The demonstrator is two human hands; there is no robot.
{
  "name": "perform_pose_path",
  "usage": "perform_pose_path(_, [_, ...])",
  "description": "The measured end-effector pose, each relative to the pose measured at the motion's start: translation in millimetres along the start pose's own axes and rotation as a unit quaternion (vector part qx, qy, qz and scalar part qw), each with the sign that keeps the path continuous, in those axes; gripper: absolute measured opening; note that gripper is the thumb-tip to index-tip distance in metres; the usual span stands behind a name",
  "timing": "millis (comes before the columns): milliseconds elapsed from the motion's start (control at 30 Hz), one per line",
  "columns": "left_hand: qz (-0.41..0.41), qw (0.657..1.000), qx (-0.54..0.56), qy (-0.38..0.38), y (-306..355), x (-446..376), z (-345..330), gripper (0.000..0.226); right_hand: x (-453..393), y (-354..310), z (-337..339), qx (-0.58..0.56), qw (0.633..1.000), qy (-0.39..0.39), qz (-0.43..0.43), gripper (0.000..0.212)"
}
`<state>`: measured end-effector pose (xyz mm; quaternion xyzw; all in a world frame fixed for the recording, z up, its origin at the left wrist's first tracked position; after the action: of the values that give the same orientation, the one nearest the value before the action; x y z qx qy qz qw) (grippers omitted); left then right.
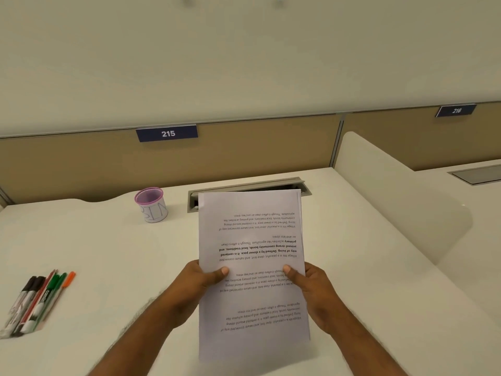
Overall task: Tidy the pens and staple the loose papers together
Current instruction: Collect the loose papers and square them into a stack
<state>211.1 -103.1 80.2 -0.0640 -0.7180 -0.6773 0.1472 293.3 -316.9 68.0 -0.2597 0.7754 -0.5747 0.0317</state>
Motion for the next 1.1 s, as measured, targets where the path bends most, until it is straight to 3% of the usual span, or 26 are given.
perform_pose_path(333, [0.015,1.0,-0.004,-0.017,2.8,2.1,-5.0,0.042,3.0,1.7,3.8,-0.014,1.0,0.018,-0.008,0.023])
perform_pose_path(533, [0.042,0.999,-0.01,-0.014,-19.1,5.2,3.0,0.042,2.8,2.0,15.2,-0.099,0.993,0.062,-0.005,0.027])
perform_pose_path(600, [0.046,0.998,0.05,-0.018,-28.9,10.0,2.0,0.037,1.4,4.8,21.2,-0.131,0.988,0.082,-0.007,0.028])
perform_pose_path(667, [0.041,0.983,0.178,-0.016,-40.3,13.7,-2.8,0.038,0.7,9.5,25.3,-0.171,0.98,0.102,-0.013,0.027])
perform_pose_path(767, [0.007,0.943,0.333,-0.015,-52.5,14.6,-16.8,0.076,-0.6,21.9,26.9,-0.218,0.967,0.129,-0.025,0.022])
perform_pose_path(800, [-0.005,0.94,0.341,0.001,-53.6,15.2,-23.6,0.081,-0.7,26.0,24.5,-0.226,0.965,0.133,-0.03,0.022])
perform_pose_path(933, [-0.028,0.96,0.25,0.124,-52.0,17.3,-40.9,0.054,0.2,36.2,7.8,-0.225,0.965,0.126,-0.039,0.018])
perform_pose_path(1100, [-0.053,0.962,0.153,0.217,-38.9,17.3,-13.2,0.036,1.0,30.5,2.0,-0.192,0.976,0.098,-0.013,0.021])
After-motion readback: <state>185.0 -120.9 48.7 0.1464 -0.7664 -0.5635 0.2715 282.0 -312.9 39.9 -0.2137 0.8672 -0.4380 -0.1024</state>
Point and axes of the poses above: each hand's wrist, its own x-axis away from the middle knuckle, its own z-axis out of the back of the hand, y = z × x, the point moved 9 cm from there along -x, towards the middle knuckle, and after that the axes turned 7 degrees about -x, right-handed, at the moved point
